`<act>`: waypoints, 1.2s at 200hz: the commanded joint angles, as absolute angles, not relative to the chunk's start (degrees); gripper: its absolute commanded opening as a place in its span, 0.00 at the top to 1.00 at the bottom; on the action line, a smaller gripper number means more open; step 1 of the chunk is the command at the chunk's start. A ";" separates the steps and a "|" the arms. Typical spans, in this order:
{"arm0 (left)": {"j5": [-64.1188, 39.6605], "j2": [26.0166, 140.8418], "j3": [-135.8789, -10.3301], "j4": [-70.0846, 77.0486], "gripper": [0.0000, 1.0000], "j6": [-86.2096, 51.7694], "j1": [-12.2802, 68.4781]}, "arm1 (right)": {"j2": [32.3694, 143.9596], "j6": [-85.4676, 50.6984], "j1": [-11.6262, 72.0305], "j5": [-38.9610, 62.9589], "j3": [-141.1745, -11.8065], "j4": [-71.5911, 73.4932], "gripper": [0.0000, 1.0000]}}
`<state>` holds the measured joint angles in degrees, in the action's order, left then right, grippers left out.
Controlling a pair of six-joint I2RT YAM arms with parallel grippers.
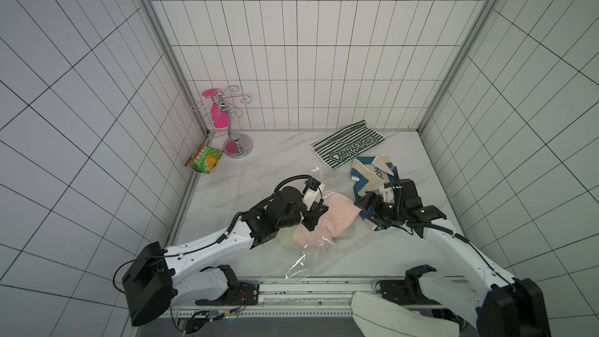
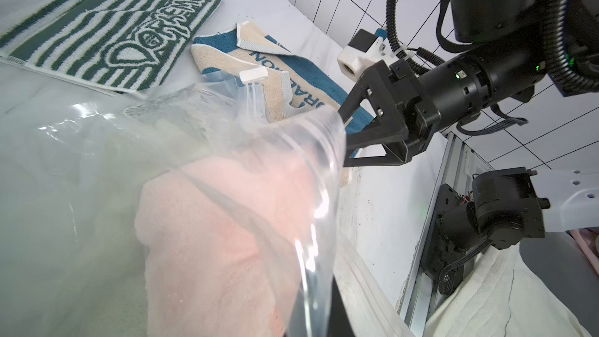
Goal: Place the folded towel into the vacuum bag
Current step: Place the towel in the vacuum bag.
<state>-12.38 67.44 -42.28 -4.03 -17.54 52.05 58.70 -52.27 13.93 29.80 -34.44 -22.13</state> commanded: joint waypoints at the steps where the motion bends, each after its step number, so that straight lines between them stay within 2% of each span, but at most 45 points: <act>1: -14.41 68.39 -44.38 -1.44 1.00 -18.30 52.55 | 60.80 -53.61 12.93 29.08 -31.54 -18.40 0.15; 25: -14.50 69.89 -45.84 -2.10 1.00 -17.98 52.76 | 66.44 -58.19 13.63 32.25 -30.32 -7.79 0.18; 65: -14.55 70.98 -47.45 -2.41 1.00 -18.09 53.51 | 69.00 -61.63 16.14 28.36 -27.95 -2.13 0.21; 110: -15.07 72.73 -49.37 -2.91 1.00 -17.66 54.89 | 82.78 -69.19 19.53 28.70 -26.89 18.90 0.30; 125: -14.94 72.60 -49.65 -3.24 1.00 -17.33 54.92 | 86.27 -71.51 20.85 29.80 -25.36 28.46 0.41; 148: -14.50 72.53 -49.83 -3.93 1.00 -16.64 55.02 | 85.82 -72.49 23.52 32.67 -24.42 38.25 0.73; 167: -14.40 72.57 -49.92 -3.99 1.00 -16.40 55.02 | 79.71 -67.29 27.61 33.84 -27.01 33.92 0.81; 187: -14.50 72.66 -50.58 -3.63 1.00 -16.45 55.02 | 75.73 -60.66 31.66 35.81 -32.07 28.34 0.84; 210: -14.46 72.37 -50.98 -2.62 1.00 -16.52 55.27 | 78.31 -62.48 31.81 40.32 -35.92 35.26 0.84; 240: -13.37 71.83 -51.15 -1.87 1.00 -16.71 55.37 | 87.12 -69.55 32.01 43.01 -38.06 48.04 0.83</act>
